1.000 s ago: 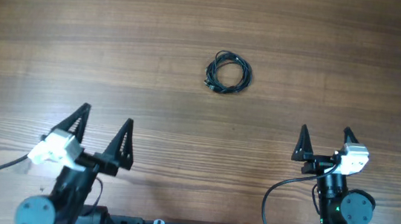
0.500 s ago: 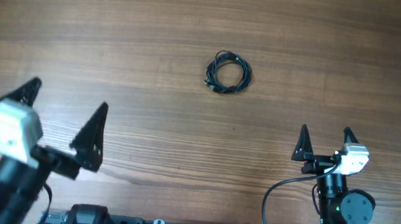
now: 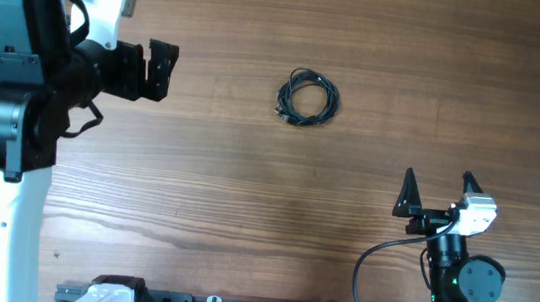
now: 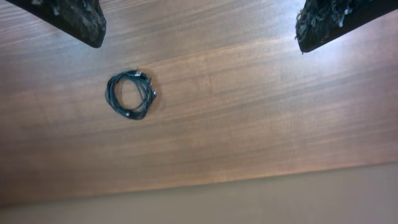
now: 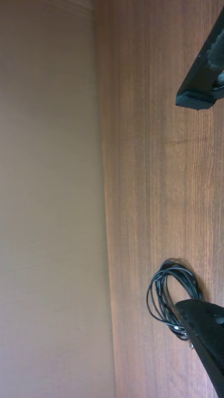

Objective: Untangle cables
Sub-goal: 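Raise both arms and move grippers forward toward the black cable coil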

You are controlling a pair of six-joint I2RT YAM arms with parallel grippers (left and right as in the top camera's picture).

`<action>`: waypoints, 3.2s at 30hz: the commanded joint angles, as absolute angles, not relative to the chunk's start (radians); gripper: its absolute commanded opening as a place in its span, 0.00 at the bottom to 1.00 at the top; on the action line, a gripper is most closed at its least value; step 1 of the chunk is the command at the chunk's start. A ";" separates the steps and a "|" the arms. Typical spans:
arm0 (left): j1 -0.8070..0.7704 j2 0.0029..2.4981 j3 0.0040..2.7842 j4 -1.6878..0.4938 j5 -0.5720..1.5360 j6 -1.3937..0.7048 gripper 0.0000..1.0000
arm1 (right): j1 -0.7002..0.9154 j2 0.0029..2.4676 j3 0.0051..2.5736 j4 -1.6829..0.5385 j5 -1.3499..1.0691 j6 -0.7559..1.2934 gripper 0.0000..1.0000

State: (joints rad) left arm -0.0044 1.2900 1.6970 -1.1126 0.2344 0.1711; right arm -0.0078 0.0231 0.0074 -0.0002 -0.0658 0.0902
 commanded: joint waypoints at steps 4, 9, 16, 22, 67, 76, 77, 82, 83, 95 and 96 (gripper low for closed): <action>0.002 1.266 1.708 -1.018 0.255 0.188 1.00 | -0.012 0.019 0.005 0.002 -0.049 0.108 1.00; 0.002 1.262 1.708 -0.901 0.390 0.417 1.00 | -0.012 0.022 0.005 0.003 -0.053 0.108 1.00; 0.000 1.273 1.692 -0.687 0.345 0.407 1.00 | -0.012 0.023 0.005 0.001 -0.060 0.201 1.00; -0.009 1.211 1.586 -0.587 0.298 0.272 1.00 | -0.012 0.023 0.064 -0.071 -0.083 0.278 1.00; -0.149 1.027 1.080 -0.171 0.084 0.126 1.00 | -0.011 1.423 1.929 -0.995 -0.132 -0.112 0.99; -0.149 1.026 1.080 -0.169 0.083 0.126 1.00 | -0.011 1.499 1.929 -0.422 -0.058 -0.131 1.00; -0.149 1.027 1.080 -0.168 0.080 0.126 1.00 | -0.007 1.526 1.924 -0.421 -0.045 -0.131 1.00; -0.149 1.028 1.080 -0.168 0.073 0.127 1.00 | -0.006 1.541 1.819 -0.492 0.112 -0.131 0.99; -0.149 1.028 1.080 -0.168 0.069 0.148 1.00 | -0.001 1.522 1.764 -0.482 0.116 -0.130 1.00; -0.149 1.048 1.078 -0.176 0.046 0.175 1.00 | 0.052 1.244 1.308 -0.338 0.166 -0.097 1.00; -0.149 1.059 1.077 -0.175 0.037 0.170 1.00 | 0.052 1.223 1.295 -0.339 0.170 -0.076 1.00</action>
